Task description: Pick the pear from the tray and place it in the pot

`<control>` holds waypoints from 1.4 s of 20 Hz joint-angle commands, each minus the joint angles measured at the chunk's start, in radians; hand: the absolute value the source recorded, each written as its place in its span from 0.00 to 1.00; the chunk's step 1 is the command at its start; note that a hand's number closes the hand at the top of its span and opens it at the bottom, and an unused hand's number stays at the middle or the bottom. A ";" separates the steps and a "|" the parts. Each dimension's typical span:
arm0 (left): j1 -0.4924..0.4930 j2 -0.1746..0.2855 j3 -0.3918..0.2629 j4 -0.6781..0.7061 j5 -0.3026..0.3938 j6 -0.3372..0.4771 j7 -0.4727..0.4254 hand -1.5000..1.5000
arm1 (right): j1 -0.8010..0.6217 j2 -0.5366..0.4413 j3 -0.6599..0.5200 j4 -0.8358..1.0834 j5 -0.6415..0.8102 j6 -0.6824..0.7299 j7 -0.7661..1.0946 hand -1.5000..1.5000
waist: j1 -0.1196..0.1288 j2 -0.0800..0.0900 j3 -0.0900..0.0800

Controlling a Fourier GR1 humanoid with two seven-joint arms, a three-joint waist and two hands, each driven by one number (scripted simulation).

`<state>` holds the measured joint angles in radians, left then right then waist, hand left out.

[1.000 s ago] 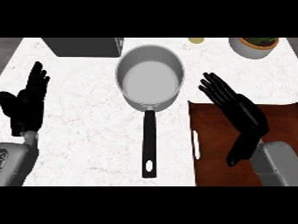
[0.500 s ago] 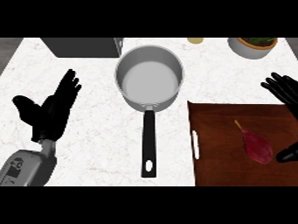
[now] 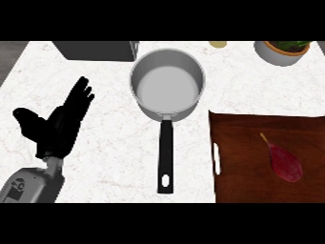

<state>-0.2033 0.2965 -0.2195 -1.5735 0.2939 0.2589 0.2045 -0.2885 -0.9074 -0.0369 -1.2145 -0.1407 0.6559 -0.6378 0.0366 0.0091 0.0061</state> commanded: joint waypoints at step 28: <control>0.084 -0.032 -0.030 -0.124 -0.083 0.025 0.055 0.50 | -0.226 -0.063 0.533 0.320 0.482 -0.107 -0.324 0.00 | -0.008 -0.005 -0.005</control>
<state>-0.1608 0.2765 -0.2222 -1.6530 0.2445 0.2672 0.2610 -0.4934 -0.9994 0.4752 -0.9654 0.3147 0.4424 -0.8217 0.0316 0.0069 0.0014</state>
